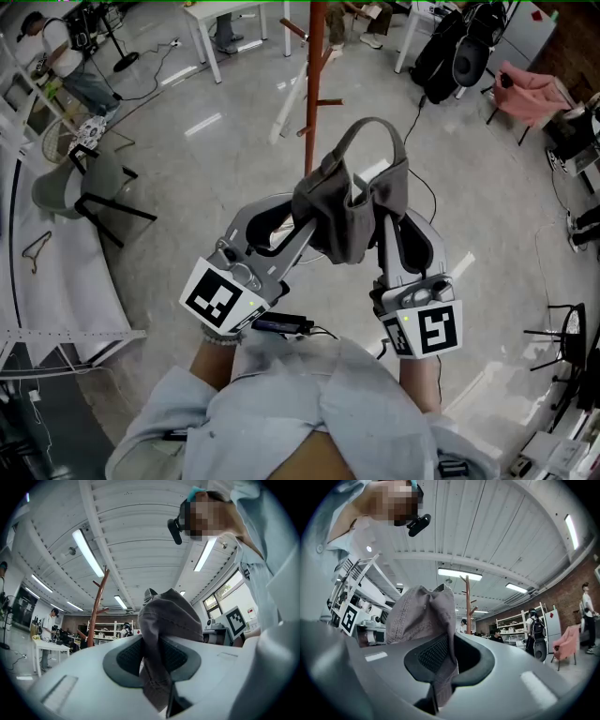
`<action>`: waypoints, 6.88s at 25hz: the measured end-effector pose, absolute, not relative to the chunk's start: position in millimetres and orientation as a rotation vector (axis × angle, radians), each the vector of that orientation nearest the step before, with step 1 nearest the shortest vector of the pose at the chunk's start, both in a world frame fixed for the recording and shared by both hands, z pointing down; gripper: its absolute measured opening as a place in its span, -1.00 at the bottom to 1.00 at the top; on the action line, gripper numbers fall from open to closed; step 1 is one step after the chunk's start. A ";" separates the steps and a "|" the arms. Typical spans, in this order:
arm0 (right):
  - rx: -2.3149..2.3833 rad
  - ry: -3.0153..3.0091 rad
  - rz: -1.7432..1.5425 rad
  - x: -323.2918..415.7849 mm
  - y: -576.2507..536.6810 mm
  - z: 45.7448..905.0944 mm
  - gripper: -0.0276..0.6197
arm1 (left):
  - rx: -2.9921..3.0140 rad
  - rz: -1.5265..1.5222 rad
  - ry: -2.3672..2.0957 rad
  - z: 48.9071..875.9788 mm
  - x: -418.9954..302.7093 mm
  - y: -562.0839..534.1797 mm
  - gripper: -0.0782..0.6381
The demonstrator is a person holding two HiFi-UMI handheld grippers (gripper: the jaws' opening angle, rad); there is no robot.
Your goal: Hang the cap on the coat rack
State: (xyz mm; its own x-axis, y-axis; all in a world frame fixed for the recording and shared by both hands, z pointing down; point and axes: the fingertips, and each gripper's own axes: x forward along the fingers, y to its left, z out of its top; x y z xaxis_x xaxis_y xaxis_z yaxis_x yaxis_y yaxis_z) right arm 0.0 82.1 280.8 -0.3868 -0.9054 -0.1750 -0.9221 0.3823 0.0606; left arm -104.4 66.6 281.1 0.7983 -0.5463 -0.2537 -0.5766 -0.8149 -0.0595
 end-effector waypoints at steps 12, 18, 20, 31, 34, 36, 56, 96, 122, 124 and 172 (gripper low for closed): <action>-1.628 2.522 0.200 12.6 90.4 279.5 -0.78 | -2.833 0.332 0.916 278.7 -91.4 78.2 -0.53; -1.624 2.528 0.215 25.0 97.8 279.4 -0.78 | -2.822 0.340 0.934 278.3 -79.3 85.5 -0.53; -1.620 2.527 0.213 28.3 99.3 279.6 -0.78 | -2.819 0.340 0.938 278.4 -76.1 87.7 -0.53; -1.583 2.519 0.220 45.4 115.5 276.8 -0.78 | -2.794 0.333 0.949 274.7 -58.4 105.8 -0.53; -1.583 2.520 0.209 45.6 117.3 282.4 -0.78 | -2.791 0.321 0.951 278.5 -57.4 107.9 -0.53; -1.587 2.519 0.204 47.0 118.2 284.4 -0.78 | -2.791 0.322 0.950 279.7 -56.3 108.8 -0.53; -1.604 2.528 0.221 61.7 55.2 286.7 -0.78 | -2.795 0.330 0.941 281.3 -40.6 46.4 -0.53; -1.575 2.530 0.241 76.6 -182.1 260.2 -0.78 | -2.777 0.317 0.958 261.2 -26.0 -188.5 -0.53; -1.424 2.602 0.247 98.2 -214.8 251.3 -0.78 | -2.679 0.388 1.109 247.2 -6.1 -208.6 -0.53; -1.412 2.604 0.257 101.2 -215.4 250.1 -0.78 | -2.667 0.388 1.114 246.0 -2.8 -207.8 -0.53; -1.194 2.778 0.252 55.6 -323.3 215.3 -0.78 | -2.530 0.343 1.472 213.2 -43.5 -289.0 -0.53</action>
